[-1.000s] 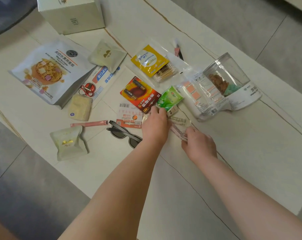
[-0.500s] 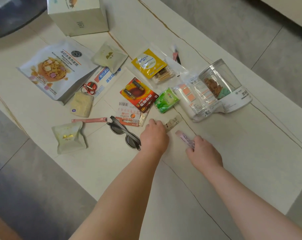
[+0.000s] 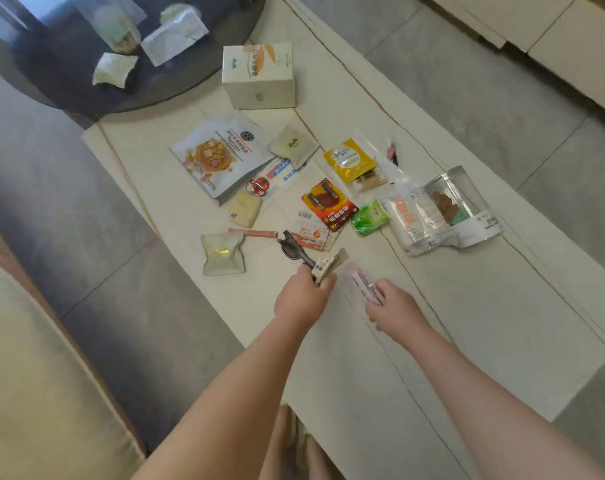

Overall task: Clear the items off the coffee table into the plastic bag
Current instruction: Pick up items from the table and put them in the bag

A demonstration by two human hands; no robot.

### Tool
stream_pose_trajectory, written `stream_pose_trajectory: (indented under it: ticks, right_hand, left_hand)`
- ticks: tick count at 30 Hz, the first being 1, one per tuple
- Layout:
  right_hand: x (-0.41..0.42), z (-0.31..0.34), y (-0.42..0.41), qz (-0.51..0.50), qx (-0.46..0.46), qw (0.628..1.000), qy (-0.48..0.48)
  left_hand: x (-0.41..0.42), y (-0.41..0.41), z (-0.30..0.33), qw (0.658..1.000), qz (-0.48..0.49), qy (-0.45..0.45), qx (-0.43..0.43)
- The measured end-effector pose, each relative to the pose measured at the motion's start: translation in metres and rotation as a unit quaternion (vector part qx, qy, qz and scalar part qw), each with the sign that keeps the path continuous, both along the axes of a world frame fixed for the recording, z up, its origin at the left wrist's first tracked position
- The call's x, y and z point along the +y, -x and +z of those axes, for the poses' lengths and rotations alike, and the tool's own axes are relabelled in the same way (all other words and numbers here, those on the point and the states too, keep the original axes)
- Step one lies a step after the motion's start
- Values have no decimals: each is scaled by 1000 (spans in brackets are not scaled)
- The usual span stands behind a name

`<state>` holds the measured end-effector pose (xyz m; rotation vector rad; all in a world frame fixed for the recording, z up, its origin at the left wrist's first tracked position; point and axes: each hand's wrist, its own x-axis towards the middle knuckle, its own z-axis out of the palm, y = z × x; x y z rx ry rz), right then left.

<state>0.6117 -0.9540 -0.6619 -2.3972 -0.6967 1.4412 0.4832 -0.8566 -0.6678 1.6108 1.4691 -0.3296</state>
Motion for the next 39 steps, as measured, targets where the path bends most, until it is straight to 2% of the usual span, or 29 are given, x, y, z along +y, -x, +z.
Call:
stream_pose_trajectory:
  ticks: [5,11,14,19,23,27,31,36,39]
  right_hand:
    - [21,40,39,44,40,998,0]
    - [70,81,107,154,51,986,-24]
    - [99,99,149,209,54,976,-37]
    - [142,127,238,241,89,964,-64]
    - [166,142,329,272,111,952,-82]
    - [181,143,430,341,130,929,-63]
    - [192,134,529,433,130,891,-38]
    - [192,118,639,479,151,865,6]
    - [191,105,691,447,177,877,19]
  left_hand:
    - [9,58,51,997,76,14,-27]
    - [29,136,84,985,161,-57,-22]
    - [40,184,100,965,247,-78,-37]
    - [50,285,117,928,359,-93,-26]
    - [54,374,126,881,466,-80,-34]
    - [48,467,130,792,600,-57,-97]
    - [34,557,120,735,667,-44,-118]
    - [17,649,102,685,720,-75,-88]
    - [13,688,93,688,720,-74,-47]
